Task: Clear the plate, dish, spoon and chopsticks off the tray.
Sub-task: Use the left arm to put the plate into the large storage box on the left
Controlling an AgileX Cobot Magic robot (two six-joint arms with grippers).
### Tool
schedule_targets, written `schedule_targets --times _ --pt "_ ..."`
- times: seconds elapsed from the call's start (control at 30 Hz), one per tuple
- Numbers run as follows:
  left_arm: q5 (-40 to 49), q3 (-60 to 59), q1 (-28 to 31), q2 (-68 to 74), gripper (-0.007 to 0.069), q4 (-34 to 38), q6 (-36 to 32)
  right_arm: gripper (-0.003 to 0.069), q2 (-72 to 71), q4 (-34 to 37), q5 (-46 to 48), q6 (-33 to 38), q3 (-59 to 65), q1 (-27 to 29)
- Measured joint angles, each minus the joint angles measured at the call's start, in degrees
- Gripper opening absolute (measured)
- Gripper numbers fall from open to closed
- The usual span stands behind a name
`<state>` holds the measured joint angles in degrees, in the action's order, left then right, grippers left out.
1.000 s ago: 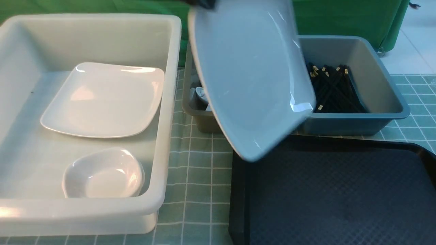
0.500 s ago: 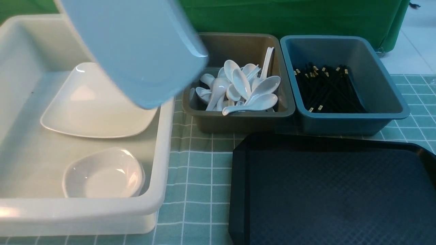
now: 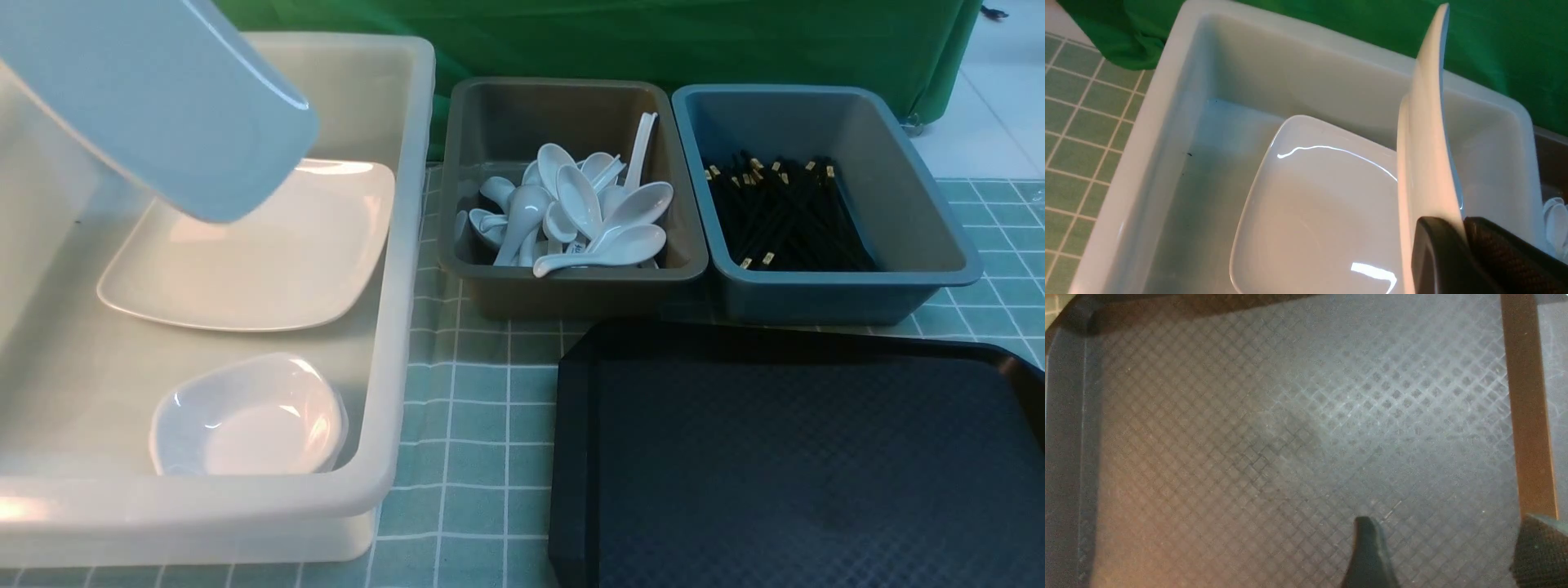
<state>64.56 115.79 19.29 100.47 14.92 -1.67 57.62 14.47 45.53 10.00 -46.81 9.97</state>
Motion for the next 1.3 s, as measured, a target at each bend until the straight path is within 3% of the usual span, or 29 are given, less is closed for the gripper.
schedule_targets --times 0.43,0.8,1.3 --pt "-0.4 0.0 0.0 12.0 0.0031 6.0 -0.3 0.0481 0.0 0.0 -0.2 0.0 0.0 0.0" --pt "-3.3 0.1 -0.1 15.7 0.0031 3.5 0.6 0.0481 0.0 0.0 -0.2 0.0 0.0 0.0" --pt "0.9 0.4 0.2 24.0 0.0028 1.9 -0.9 0.0481 0.0 0.0 -0.3 0.0 0.0 0.0"
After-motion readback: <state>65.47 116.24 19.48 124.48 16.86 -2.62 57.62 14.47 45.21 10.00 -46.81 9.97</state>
